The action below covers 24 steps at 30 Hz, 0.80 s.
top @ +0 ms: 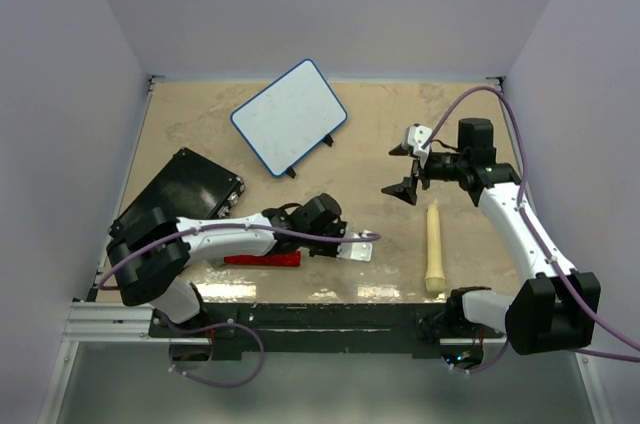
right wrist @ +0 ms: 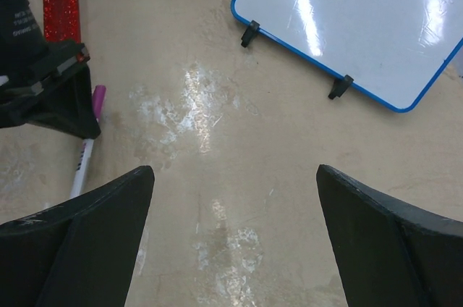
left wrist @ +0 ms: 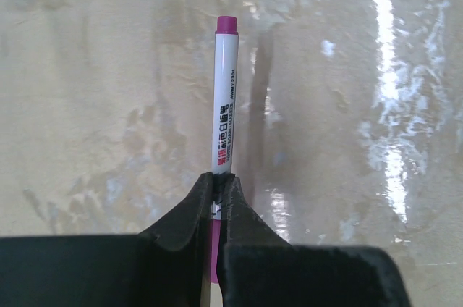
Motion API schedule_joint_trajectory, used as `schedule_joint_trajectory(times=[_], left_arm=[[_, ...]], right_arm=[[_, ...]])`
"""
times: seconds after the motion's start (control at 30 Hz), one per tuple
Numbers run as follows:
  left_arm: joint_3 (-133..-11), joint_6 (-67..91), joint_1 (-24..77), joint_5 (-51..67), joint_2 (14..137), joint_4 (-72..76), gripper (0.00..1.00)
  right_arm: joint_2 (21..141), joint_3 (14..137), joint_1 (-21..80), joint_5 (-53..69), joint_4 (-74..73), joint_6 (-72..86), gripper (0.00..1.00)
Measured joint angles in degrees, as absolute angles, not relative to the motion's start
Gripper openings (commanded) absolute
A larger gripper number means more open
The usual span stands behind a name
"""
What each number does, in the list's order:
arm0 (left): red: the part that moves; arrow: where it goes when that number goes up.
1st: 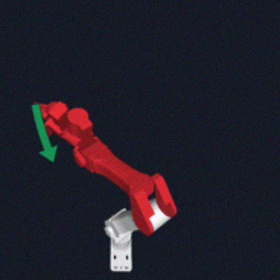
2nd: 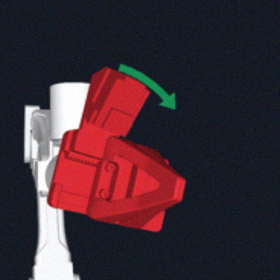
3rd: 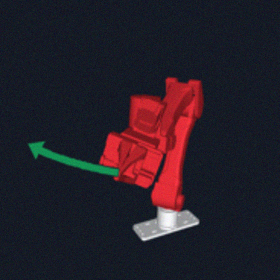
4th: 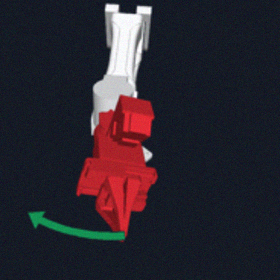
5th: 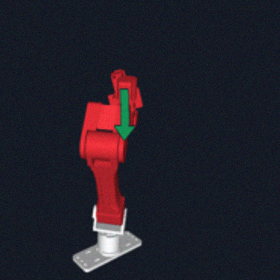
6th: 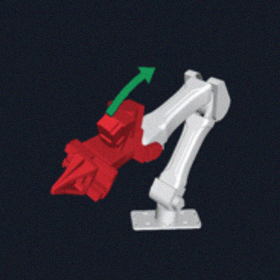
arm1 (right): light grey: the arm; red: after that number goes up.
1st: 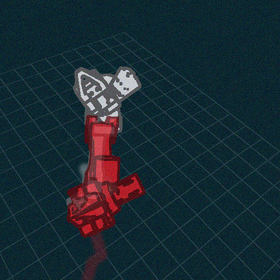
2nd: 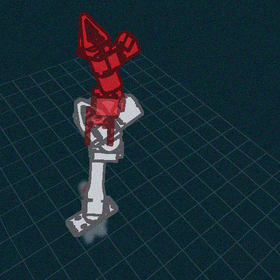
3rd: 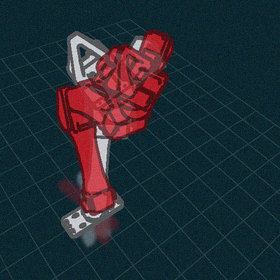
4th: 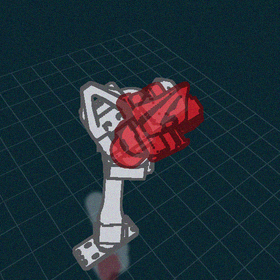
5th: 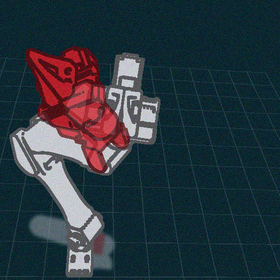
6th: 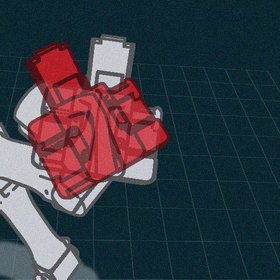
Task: Write a sentence on the whiteboard
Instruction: Open the whiteboard marker at the center of the board.
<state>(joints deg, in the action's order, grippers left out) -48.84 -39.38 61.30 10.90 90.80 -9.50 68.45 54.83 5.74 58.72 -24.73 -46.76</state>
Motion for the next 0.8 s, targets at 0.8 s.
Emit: schedule_joint_trajectory(times=[0.8], left_arm=[[-49.78,-31.42,51.92,11.53,86.5,-3.86,0.0]], right_arm=[[89.3,60.01,21.17,60.31,-36.14,-48.99,0.84]])
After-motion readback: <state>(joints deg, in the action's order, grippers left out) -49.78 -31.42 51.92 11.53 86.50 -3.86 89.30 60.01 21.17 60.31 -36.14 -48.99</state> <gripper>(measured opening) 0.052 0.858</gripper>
